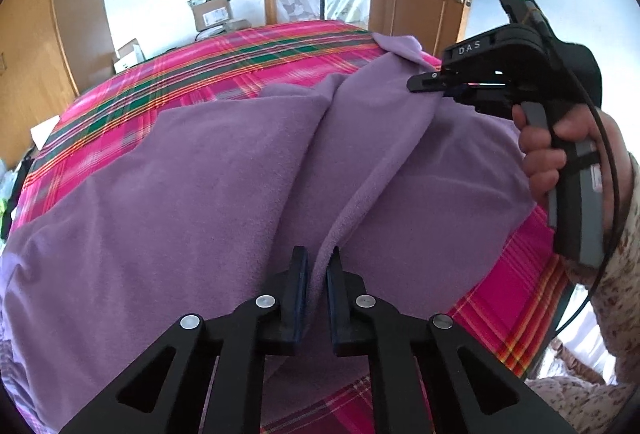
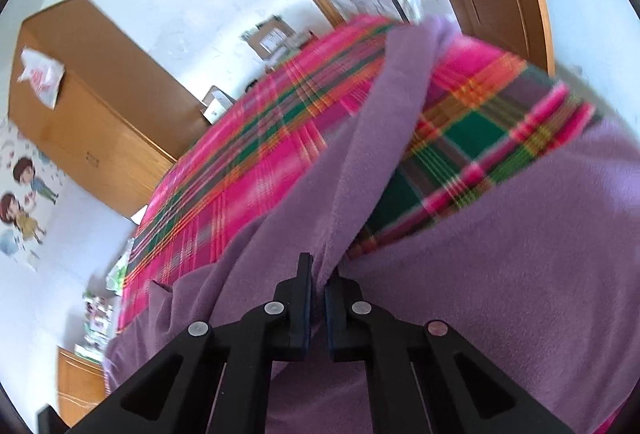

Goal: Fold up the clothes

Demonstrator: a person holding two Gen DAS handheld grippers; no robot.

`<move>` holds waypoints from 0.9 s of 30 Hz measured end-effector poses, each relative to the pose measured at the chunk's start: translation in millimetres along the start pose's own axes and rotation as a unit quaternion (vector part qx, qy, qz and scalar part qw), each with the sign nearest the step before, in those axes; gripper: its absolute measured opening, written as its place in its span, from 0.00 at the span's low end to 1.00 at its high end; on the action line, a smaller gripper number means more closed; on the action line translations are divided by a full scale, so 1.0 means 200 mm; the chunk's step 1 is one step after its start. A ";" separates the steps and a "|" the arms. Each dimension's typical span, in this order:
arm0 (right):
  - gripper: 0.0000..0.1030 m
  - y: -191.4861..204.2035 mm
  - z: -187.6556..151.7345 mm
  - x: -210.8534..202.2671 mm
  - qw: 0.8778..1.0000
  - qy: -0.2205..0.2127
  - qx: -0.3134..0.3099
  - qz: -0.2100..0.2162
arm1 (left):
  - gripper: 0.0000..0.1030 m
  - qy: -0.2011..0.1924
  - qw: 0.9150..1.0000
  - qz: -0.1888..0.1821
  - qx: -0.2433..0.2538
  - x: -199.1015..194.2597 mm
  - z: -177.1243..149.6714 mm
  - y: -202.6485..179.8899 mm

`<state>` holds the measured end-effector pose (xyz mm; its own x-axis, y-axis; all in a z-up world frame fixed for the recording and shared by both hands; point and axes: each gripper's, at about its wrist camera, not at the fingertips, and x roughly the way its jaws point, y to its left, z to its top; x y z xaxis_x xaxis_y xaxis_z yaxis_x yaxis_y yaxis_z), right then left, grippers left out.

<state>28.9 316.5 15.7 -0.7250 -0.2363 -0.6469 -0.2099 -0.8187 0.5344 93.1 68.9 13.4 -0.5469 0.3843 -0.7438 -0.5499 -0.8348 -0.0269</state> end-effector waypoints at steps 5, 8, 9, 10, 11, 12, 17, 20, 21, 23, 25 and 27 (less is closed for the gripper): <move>0.04 0.12 0.03 -0.11 0.997 -0.053 -0.053 -0.010 | 0.07 -0.035 0.999 0.005 -0.007 -0.08 0.04 0.00; 0.04 0.16 0.04 -0.18 0.994 -0.080 -0.071 -0.012 | 0.07 -0.050 0.999 0.001 -0.011 -0.12 0.05 0.01; 0.04 0.17 0.04 -0.20 0.993 -0.087 -0.075 -0.012 | 0.07 -0.053 0.999 0.002 -0.011 -0.14 0.06 0.01; 0.04 0.17 0.03 -0.23 0.993 -0.094 -0.076 -0.009 | 0.07 -0.057 0.998 0.002 -0.011 -0.15 0.06 0.01; 0.04 0.16 0.04 -0.25 0.992 -0.099 -0.077 -0.007 | 0.07 -0.062 0.998 0.001 -0.010 -0.17 0.06 0.01; 0.04 0.17 0.05 -0.27 0.992 -0.103 -0.078 -0.009 | 0.07 -0.066 0.998 0.001 -0.009 -0.18 0.06 0.00; 0.04 0.23 0.04 -0.37 0.985 -0.138 -0.098 -0.015 | 0.07 -0.086 0.996 0.004 -0.006 -0.24 0.07 -0.02; 0.04 0.24 0.02 -0.44 0.982 -0.154 -0.108 -0.014 | 0.07 -0.095 0.995 0.005 -0.008 -0.28 0.07 -0.03; 0.04 0.24 0.02 -0.46 0.981 -0.158 -0.109 -0.012 | 0.07 -0.098 0.995 0.005 -0.008 -0.30 0.06 -0.03; 0.04 0.24 0.01 -0.49 0.980 -0.165 -0.112 -0.013 | 0.07 -0.102 0.995 0.002 -0.006 -0.32 0.06 -0.04; 0.04 0.23 -0.01 -0.51 0.979 -0.170 -0.113 -0.018 | 0.07 -0.101 0.995 0.000 -0.002 -0.33 0.05 -0.06; 0.04 0.22 -0.03 -0.53 0.977 -0.176 -0.116 -0.027 | 0.07 -0.101 0.995 -0.004 0.007 -0.34 0.04 -0.08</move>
<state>100.6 303.4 105.1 -0.9059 -0.0288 -0.4224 -0.1295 -0.9310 0.3413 133.5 59.0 69.0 -0.6575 0.4626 -0.5948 -0.5621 -0.8268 -0.0218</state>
